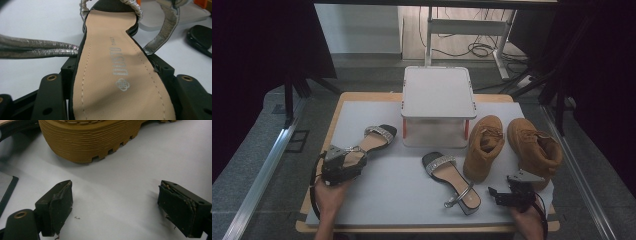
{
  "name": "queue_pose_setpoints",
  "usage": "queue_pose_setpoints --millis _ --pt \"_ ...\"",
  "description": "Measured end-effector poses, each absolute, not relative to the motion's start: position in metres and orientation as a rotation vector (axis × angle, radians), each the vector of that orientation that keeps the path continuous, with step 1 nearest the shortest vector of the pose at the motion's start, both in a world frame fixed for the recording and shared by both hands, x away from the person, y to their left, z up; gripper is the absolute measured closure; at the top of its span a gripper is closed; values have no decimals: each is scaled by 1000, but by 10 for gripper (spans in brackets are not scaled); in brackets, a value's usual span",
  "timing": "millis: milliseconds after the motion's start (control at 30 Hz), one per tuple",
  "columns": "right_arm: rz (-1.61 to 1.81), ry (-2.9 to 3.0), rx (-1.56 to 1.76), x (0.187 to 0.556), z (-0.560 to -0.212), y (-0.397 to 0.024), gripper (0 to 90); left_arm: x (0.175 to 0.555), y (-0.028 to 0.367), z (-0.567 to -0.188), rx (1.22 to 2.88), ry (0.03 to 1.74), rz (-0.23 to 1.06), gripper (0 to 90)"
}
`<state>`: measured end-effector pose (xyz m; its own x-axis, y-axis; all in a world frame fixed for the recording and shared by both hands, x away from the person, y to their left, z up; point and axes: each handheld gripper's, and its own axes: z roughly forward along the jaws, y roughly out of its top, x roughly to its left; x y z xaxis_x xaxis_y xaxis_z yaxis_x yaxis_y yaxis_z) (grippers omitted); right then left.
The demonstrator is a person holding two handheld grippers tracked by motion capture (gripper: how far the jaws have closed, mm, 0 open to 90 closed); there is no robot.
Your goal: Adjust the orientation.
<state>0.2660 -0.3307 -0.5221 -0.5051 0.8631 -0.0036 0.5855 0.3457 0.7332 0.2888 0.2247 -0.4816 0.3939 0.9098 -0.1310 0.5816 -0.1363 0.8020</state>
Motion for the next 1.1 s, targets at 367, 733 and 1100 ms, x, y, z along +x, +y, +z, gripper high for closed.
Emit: queue_pose_setpoints --millis 367,733,1100 --pt "967 2223 1273 266 -522 -331 127 274 212 -478 1847 1234 467 389" --pt "967 2223 1273 266 -522 -331 127 267 192 -475 1864 1177 438 389" --pt "967 2223 1272 266 -522 -331 128 281 166 -477 1874 1147 419 389"
